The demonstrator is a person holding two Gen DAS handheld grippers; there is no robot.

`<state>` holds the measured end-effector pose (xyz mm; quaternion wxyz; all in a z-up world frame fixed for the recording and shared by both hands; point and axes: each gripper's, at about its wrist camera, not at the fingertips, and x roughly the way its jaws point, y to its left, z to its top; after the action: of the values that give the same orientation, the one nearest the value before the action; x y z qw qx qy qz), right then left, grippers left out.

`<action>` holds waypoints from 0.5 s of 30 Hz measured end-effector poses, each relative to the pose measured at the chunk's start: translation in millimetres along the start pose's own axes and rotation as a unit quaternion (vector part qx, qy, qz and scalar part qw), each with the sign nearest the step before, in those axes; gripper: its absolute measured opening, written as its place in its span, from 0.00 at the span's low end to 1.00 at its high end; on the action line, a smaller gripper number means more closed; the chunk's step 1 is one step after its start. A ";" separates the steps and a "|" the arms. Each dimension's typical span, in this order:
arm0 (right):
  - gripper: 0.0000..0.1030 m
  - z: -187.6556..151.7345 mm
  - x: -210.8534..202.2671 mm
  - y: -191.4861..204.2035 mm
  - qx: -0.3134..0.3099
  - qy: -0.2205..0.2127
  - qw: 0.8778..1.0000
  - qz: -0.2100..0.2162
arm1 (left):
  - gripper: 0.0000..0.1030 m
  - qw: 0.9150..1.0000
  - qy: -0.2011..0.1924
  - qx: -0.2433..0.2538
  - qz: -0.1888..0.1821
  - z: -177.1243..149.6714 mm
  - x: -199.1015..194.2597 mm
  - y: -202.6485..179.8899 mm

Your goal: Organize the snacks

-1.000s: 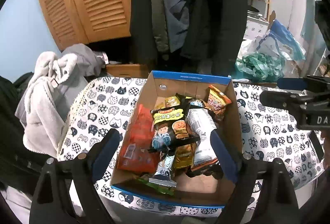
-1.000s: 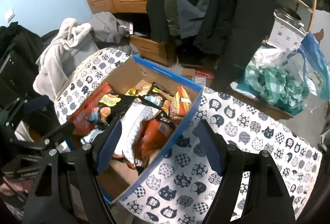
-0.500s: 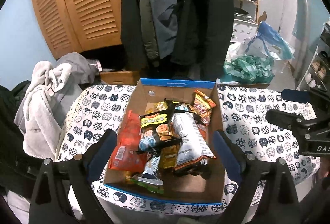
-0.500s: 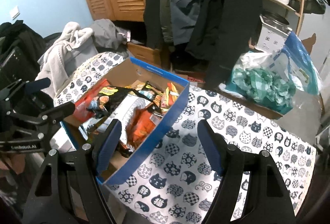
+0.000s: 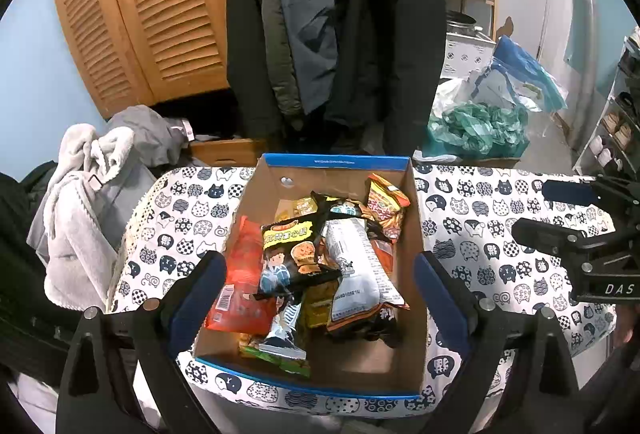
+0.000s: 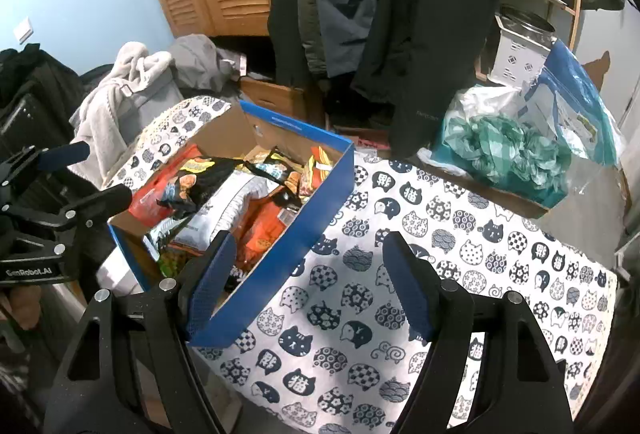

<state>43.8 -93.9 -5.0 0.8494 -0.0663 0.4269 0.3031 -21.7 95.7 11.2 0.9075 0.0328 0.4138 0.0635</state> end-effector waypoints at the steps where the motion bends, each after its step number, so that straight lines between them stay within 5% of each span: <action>1: 0.73 0.0 0.2 -0.5 0.000 0.000 1.000 0.001 | 0.93 1.000 0.000 0.001 0.000 0.2 0.5 -1.3; 15: 0.73 0.3 1.0 -0.6 -0.001 0.001 1.000 0.001 | 0.93 1.000 0.003 0.000 0.001 -0.3 1.6 -5.1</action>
<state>44.8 -93.8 -5.7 0.8487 -0.0672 0.4276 0.3038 -20.4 90.9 9.3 0.9064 0.0328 0.4162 0.0642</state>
